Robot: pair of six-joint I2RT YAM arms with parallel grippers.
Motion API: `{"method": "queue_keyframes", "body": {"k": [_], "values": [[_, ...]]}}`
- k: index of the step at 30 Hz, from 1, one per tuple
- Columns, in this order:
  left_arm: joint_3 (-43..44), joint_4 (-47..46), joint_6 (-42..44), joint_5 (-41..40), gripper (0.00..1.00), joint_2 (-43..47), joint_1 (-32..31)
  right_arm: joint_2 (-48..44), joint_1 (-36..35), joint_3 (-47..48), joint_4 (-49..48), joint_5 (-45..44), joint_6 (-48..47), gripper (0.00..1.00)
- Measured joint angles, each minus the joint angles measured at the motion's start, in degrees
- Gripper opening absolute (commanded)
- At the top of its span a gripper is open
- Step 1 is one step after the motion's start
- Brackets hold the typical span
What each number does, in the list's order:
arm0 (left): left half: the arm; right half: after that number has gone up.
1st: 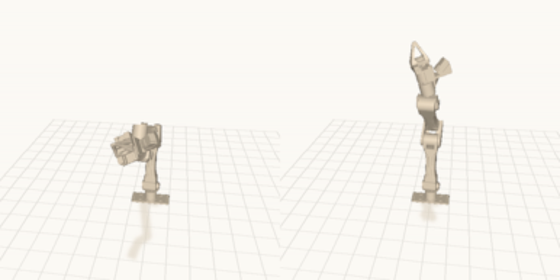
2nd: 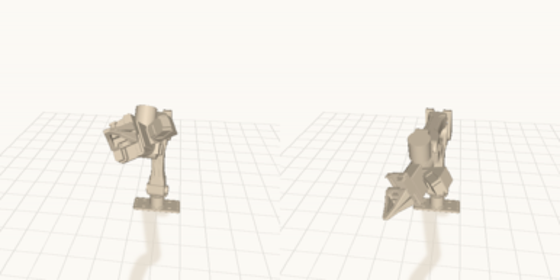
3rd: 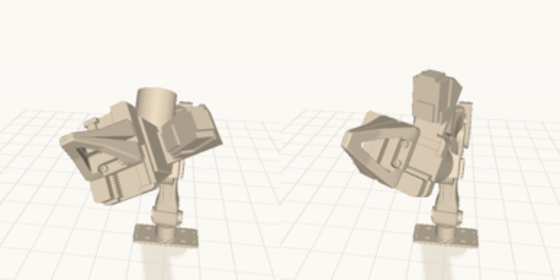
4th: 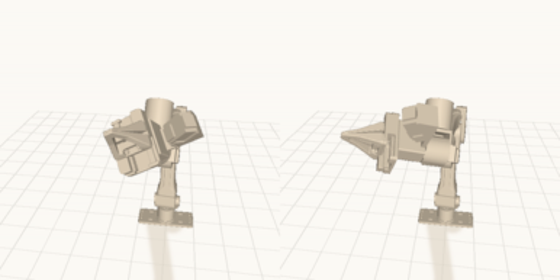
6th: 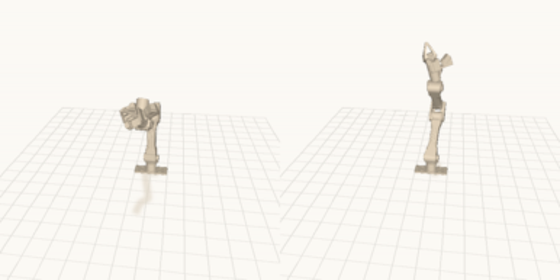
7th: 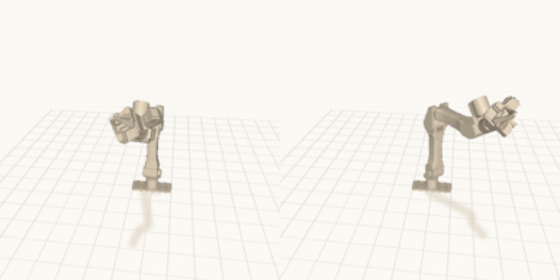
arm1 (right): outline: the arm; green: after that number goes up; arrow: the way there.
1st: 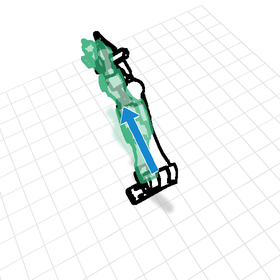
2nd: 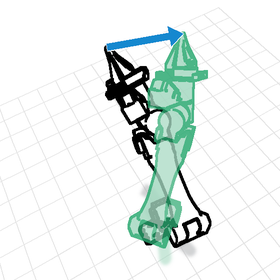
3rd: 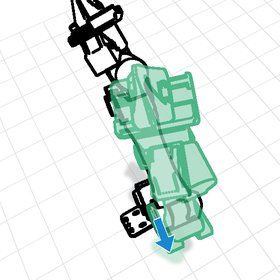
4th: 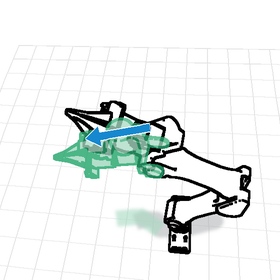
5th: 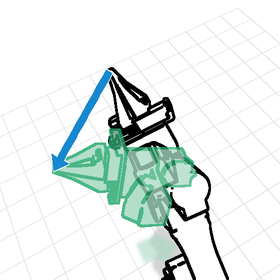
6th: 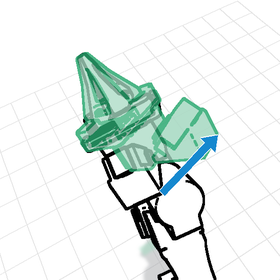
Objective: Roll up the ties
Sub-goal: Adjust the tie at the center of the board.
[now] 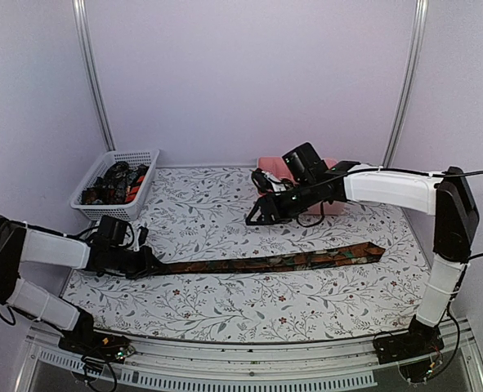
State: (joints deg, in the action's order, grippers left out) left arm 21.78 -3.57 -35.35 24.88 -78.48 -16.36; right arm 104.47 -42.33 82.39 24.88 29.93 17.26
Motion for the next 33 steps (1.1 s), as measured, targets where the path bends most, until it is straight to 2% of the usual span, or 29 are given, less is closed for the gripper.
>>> {"method": "queue_keyframes", "body": {"k": [5,11,17,26,33], "values": [[2.19,5.64,-0.52,-2.71,0.14,5.84,0.13,5.66,-3.78,3.21,-3.45,3.98,2.84,0.45],[3.23,7.91,-1.36,-4.63,0.14,11.02,0.15,13.92,-7.19,6.86,-8.83,8.9,7.96,0.42],[2.4,9.73,-2.38,-5.6,0.12,11.08,0.24,19.78,-8.79,8.41,-11.06,11.32,11.78,0.42],[-0.31,11.19,-2.38,-7.87,0.09,10.08,1.11,22.47,-9.01,8.41,-10.99,10.88,12.98,0.42],[-1.25,8.46,-2.29,-8.0,0.08,7.19,2.14,24.06,-9.01,7.93,-9.38,9.49,12.9,0.42]]}}
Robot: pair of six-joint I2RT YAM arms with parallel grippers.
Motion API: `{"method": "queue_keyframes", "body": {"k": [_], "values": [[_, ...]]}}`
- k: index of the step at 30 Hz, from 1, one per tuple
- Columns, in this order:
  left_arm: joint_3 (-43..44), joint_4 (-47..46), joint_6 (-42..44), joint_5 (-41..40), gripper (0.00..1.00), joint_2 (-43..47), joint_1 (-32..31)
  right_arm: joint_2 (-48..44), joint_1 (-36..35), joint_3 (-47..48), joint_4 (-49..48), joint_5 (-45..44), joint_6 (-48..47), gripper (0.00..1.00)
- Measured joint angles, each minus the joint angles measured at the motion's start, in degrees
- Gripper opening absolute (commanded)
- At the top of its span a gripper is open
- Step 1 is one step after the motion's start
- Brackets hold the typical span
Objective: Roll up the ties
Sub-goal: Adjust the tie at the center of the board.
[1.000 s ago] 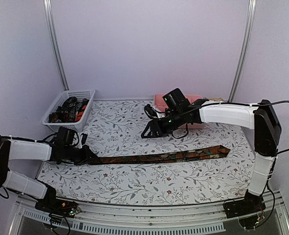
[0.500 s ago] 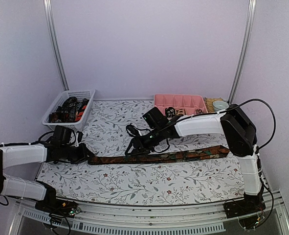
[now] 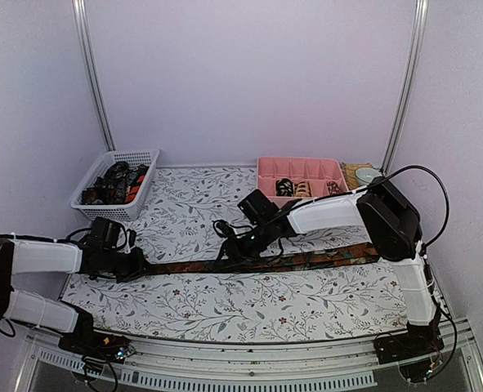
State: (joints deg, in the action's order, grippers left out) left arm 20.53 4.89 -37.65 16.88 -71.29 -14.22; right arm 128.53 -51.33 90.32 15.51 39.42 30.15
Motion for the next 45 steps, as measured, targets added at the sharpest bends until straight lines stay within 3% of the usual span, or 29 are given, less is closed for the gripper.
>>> {"method": "queue_keyframes", "body": {"k": [7,12,17,20,25,34,45], "values": [[-0.46,-2.58,-0.15,0.42,0.12,-0.74,0.37,0.55,0.0,-0.07,2.08,-1.64,-1.14,0.42],[-0.15,-2.19,0.0,0.28,0.24,-0.39,0.37,0.55,0.0,2.03,6.29,-2.32,-5.03,0.44],[1.49,1.55,0.39,-1.57,0.43,1.29,0.52,0.46,-0.39,9.18,13.77,-3.61,-16.55,0.51],[3.06,4.2,0.83,-2.45,0.54,2.36,0.68,0.46,-0.68,12.24,16.61,-4.74,-25.2,0.63],[6.93,7.45,1.38,-2.89,0.63,4.55,0.76,0.46,-1.29,13.62,20.76,-10.49,-37.66,0.72],[9.29,9.53,2.51,-3.08,0.66,5.29,1.77,0.52,-1.73,18.51,23.91,-20.04,-50.29,0.73],[5.73,8.22,2.49,-1.4,0.67,5.25,5.92,6.88,-5.27,19.54,23.06,-24.79,-56.46,0.7]]}}
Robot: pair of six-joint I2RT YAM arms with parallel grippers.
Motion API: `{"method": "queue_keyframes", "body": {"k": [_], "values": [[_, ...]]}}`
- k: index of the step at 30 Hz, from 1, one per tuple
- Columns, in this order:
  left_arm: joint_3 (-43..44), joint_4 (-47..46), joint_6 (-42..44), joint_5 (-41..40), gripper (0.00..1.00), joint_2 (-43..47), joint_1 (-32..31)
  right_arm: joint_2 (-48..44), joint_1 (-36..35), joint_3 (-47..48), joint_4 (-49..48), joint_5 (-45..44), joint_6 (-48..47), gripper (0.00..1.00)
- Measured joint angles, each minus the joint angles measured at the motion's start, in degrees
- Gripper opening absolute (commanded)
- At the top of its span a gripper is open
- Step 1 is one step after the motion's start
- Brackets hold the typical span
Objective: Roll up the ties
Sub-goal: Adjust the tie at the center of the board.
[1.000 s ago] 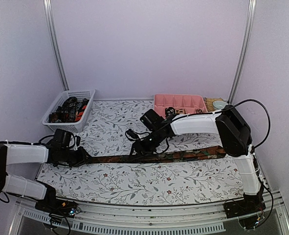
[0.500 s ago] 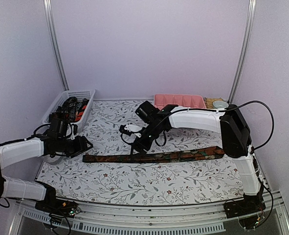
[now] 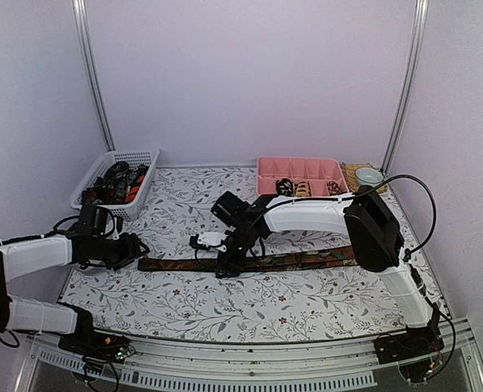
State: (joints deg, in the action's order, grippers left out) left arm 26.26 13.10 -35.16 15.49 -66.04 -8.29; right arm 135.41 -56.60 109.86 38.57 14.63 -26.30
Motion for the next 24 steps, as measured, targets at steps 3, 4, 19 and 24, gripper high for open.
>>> {"method": "queue_keyframes", "body": {"k": [3,4,19,24], "values": [[-0.2,-0.55,-0.02,0.68,0.67,0.0,0.55,0.81,-0.24,0.07,-0.59,-1.03,-0.44,0.66],[-0.31,-0.83,-0.02,0.83,0.67,-0.02,0.72,0.9,-0.24,0.07,-0.68,-1.18,-0.52,0.65],[-1.75,-2.93,-0.24,2.08,0.67,-0.33,1.9,0.98,-0.76,-2.36,-6.84,-2.27,0.7,0.4],[-1.84,-2.97,-0.37,2.05,0.67,-0.33,2.01,0.57,-0.94,-4.0,-9.27,-2.47,1.05,0.39]]}}
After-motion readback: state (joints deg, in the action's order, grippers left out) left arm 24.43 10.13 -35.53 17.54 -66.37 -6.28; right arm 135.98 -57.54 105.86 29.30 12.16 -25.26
